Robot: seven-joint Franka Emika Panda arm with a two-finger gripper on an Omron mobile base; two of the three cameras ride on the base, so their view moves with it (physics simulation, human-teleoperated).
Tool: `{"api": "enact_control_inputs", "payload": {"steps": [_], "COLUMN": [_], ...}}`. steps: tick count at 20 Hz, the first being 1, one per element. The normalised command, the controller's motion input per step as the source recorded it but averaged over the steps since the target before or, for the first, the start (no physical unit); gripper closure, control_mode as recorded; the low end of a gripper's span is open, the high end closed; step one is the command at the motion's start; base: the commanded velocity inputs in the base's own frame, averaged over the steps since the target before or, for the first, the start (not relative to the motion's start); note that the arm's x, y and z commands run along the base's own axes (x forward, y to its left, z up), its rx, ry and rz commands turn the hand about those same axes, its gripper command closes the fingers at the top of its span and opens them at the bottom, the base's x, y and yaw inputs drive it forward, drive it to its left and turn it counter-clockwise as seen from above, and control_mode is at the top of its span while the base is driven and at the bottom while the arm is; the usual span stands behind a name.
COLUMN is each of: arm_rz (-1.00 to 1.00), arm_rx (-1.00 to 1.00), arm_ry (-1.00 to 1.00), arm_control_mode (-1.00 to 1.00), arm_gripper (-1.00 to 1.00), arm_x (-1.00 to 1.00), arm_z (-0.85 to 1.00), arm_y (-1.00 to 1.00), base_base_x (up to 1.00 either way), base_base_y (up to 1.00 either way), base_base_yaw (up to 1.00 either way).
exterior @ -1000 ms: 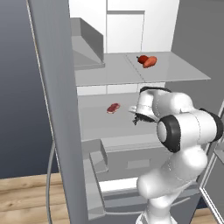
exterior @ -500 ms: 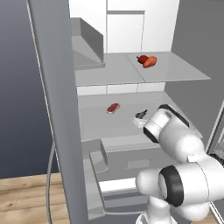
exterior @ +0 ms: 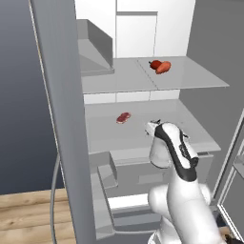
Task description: Transport the fish and sweet potato to the fridge. Place the fish on the rack containing meat and place the sweet potato on the rack containing the vegetable, ensuring meats and vegetables are on different racks.
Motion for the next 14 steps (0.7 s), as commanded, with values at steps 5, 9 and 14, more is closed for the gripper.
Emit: {"api": "enact_control_inputs", "payload": {"steps": [5, 9, 14], "arm_rz": [0.0, 0.0, 0.0], "arm_rx": [0.0, 0.06, 0.06], "arm_ry": [0.04, 0.31, 0.23], "arm_control_mode": [-1.0, -1.0, -1.0], "arm_gripper": [-1.0, -1.0, -1.0], "arm_x": [-0.87, -0.96, -1.0], "arm_z": [1.0, 1.0, 1.0], "arm_y": [-0.16, -0.33, -0.48], "base_base_x": [0.0, 0.0, 0.0], "base_base_y": [0.0, 0.0, 0.0], "base_base_yaw": [0.0, 0.0, 0.0]}}
